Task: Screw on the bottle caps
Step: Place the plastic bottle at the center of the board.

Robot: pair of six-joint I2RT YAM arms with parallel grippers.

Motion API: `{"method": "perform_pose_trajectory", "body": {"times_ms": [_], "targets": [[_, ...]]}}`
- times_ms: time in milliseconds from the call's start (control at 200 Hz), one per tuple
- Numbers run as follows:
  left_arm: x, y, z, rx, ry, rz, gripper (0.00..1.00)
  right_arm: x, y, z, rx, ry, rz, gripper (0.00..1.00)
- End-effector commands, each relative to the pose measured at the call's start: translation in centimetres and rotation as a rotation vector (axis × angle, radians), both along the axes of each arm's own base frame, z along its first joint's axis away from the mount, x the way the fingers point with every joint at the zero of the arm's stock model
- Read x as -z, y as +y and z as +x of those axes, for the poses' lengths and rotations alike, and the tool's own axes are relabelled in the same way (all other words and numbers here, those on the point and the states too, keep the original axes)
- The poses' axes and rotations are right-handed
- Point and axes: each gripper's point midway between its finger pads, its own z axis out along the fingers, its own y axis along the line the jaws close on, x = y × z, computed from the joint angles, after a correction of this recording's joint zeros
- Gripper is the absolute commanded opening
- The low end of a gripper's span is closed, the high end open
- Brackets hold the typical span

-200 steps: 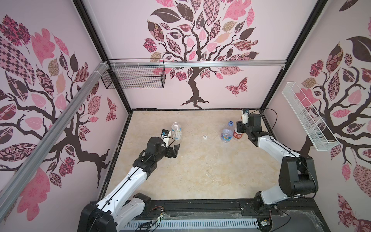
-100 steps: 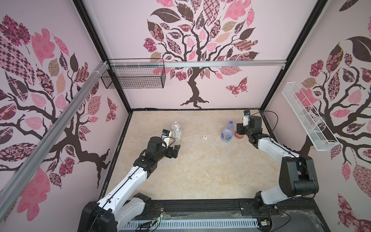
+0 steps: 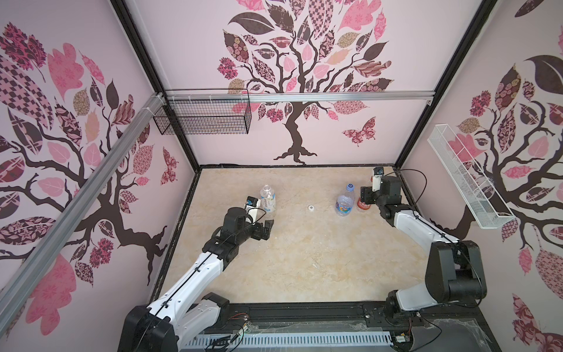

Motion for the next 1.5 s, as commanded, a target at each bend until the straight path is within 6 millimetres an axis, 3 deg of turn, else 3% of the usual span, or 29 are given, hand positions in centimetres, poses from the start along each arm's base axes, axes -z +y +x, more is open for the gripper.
{"method": "perform_pose_trajectory", "body": {"times_ms": [0, 840, 970, 1115, 1296, 1496], "targets": [[0.0, -0.3, 0.0, 0.017, -0.011, -0.004, 0.98, -0.7, 0.0, -0.6, -0.001, -0.011, 0.016, 0.83], [0.2, -0.5, 0.1, 0.028, -0.008, -0.001, 0.98, -2.8, -0.1, -2.0, 0.009, -0.044, 0.041, 0.95], [0.3, -0.1, 0.0, 0.018, -0.005, 0.019, 0.98, -5.1, -0.3, -3.2, 0.027, -0.074, 0.046, 0.97], [0.1, 1.5, 0.6, -0.055, -0.046, 0.07, 0.98, -10.2, -0.3, -5.9, 0.031, -0.166, 0.084, 0.99], [-0.5, 3.9, 3.3, -0.166, -0.12, -0.01, 0.98, -14.5, 1.3, -9.2, -0.04, -0.225, 0.192, 0.99], [-2.1, 1.0, 6.2, -0.037, -0.382, -0.095, 0.98, -16.6, 3.1, -11.2, -0.14, -0.264, 0.233, 0.99]]}}
